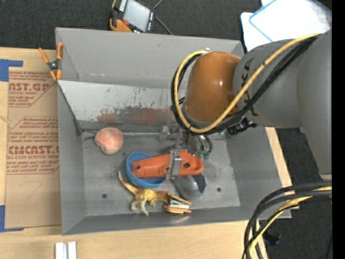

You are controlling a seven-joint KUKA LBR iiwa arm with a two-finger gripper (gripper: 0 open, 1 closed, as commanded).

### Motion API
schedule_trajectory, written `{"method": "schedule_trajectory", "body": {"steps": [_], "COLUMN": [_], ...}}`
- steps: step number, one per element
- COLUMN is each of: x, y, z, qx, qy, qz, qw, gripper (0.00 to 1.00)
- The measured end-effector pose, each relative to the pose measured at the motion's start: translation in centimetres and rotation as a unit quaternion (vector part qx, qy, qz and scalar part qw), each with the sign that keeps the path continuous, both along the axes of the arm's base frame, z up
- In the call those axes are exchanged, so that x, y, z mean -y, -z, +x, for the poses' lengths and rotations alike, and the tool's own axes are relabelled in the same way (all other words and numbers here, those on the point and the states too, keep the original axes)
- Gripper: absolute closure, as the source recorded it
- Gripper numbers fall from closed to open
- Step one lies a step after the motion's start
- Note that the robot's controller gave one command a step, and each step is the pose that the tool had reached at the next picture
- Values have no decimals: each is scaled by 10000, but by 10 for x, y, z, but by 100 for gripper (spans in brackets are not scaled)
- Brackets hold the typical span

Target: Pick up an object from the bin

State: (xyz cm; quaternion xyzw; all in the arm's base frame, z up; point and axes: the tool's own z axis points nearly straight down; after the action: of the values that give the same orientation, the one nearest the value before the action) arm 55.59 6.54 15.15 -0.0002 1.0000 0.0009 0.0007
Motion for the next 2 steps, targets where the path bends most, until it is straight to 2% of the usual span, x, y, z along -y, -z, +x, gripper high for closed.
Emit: {"method": "schedule_trajectory", "body": {"steps": [1,2], "x": [0,-9], "y": [0,18], "z": [0,1], "qx": [0,63], "qy": [0,1], "qz": [0,0], "qw": [10000,10000], "gripper": [0,0]}}
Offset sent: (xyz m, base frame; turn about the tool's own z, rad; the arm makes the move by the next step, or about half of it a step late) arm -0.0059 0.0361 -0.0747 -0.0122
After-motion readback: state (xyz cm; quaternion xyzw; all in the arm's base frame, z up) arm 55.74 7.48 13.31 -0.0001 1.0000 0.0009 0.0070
